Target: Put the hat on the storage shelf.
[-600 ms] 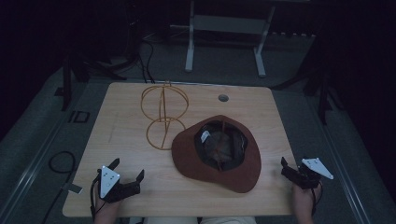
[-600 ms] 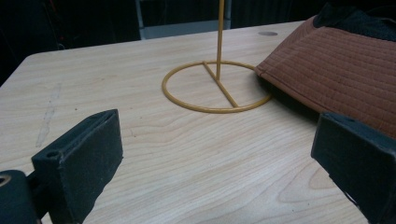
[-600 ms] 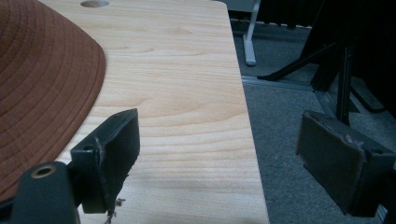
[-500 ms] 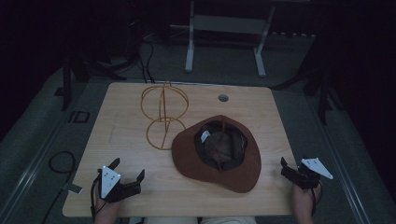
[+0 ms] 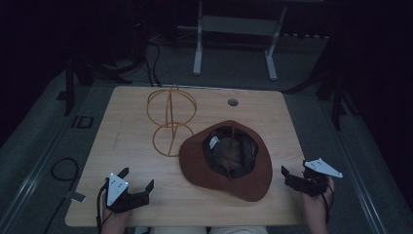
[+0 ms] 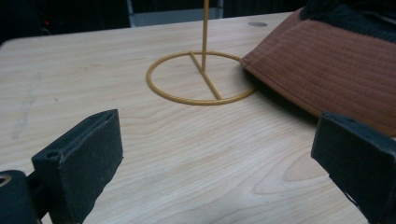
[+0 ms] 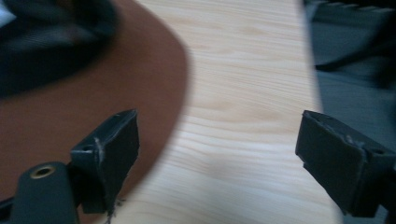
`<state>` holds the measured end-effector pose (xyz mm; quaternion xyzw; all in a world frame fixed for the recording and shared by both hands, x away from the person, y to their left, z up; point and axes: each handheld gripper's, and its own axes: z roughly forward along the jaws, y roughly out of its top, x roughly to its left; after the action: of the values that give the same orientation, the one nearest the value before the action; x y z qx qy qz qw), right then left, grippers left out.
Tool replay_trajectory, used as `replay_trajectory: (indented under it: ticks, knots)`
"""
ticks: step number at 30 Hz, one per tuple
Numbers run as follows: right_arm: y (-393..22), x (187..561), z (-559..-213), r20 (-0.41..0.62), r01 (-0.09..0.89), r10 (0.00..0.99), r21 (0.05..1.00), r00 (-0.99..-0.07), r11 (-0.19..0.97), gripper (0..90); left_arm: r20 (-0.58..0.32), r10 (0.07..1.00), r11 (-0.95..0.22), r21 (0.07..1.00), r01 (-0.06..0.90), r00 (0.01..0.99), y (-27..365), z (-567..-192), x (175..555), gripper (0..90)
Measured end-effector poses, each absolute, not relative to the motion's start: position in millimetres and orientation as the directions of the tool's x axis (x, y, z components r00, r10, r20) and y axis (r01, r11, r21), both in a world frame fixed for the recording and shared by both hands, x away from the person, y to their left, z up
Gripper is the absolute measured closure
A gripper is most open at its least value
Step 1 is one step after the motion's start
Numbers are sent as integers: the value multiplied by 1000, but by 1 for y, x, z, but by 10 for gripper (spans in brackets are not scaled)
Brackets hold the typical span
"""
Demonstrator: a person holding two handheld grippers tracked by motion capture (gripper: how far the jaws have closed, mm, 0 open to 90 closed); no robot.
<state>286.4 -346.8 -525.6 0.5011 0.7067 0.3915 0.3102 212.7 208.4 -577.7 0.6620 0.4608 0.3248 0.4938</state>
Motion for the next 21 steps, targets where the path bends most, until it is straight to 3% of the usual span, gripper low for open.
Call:
replay_trajectory:
  ticks: [5, 11, 21]
  knots:
    - [-334, 290, -507, 36, 444, 919, 882, -392, 155, 138, -7, 922, -120, 946, 302, 388, 203, -576, 212, 27]
    - [-307, 308, -495, 5, 425, 883, 878, -469, 220, 146, 20, 914, -156, 940, 305, 406, 196, -575, 210, 27]
    - [-256, 350, -503, 28, 501, 853, 819, -522, 279, 136, 6, 910, -153, 934, 322, 415, 196, -575, 211, 27]
